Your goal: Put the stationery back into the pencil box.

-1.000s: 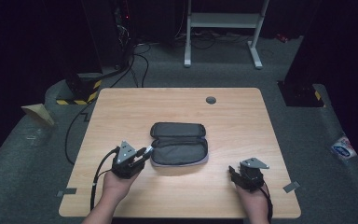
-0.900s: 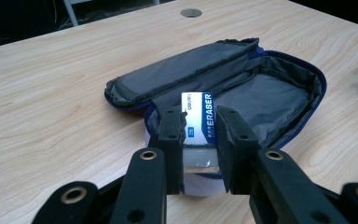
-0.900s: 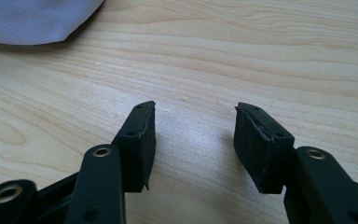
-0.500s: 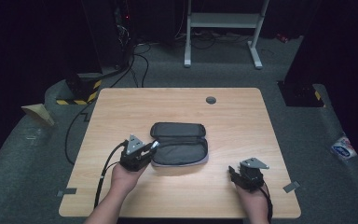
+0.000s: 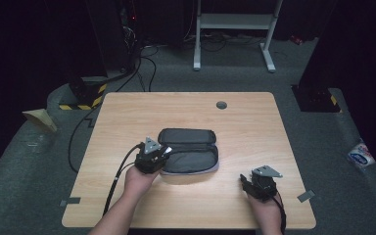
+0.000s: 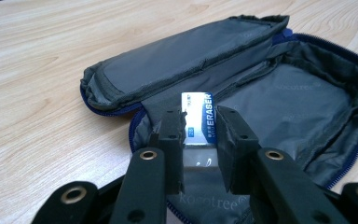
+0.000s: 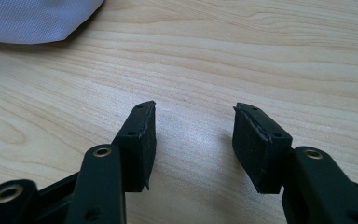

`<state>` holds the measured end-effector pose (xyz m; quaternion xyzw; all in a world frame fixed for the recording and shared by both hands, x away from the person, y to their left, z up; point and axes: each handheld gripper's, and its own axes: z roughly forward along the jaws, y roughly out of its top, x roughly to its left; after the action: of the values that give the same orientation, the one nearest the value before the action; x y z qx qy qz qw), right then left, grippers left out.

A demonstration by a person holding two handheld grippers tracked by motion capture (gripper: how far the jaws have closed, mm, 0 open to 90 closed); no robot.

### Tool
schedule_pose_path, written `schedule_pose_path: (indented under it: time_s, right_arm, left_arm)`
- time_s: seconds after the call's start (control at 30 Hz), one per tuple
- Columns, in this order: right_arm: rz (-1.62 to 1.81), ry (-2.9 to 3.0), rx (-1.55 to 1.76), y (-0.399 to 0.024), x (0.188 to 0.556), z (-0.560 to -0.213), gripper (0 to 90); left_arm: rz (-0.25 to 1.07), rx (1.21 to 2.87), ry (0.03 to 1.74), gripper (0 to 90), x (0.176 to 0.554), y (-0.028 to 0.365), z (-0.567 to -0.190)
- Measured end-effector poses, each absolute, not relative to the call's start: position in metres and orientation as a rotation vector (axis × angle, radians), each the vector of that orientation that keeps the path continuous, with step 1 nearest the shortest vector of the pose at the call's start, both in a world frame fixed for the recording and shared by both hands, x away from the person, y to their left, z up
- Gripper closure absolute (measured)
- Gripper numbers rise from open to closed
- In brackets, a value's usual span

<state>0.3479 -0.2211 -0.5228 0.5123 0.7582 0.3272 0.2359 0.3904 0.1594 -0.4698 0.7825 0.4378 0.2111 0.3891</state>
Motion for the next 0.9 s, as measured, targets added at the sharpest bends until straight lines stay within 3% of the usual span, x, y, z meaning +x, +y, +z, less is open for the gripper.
schedule_pose_path:
  time_s: [0.4, 0.9]
  right_arm:
    - [0.898, 2.081, 1.403, -0.221, 0.348, -0.523, 49.7]
    - [0.898, 2.081, 1.403, -0.221, 0.348, -0.523, 49.8]
  left_arm:
    - [0.541, 2.072, 1.115, 72.3, 0.395, 0.152, -0.482]
    - [0.525, 2.031, 1.121, 54.6, 0.391, 0.163, -0.474]
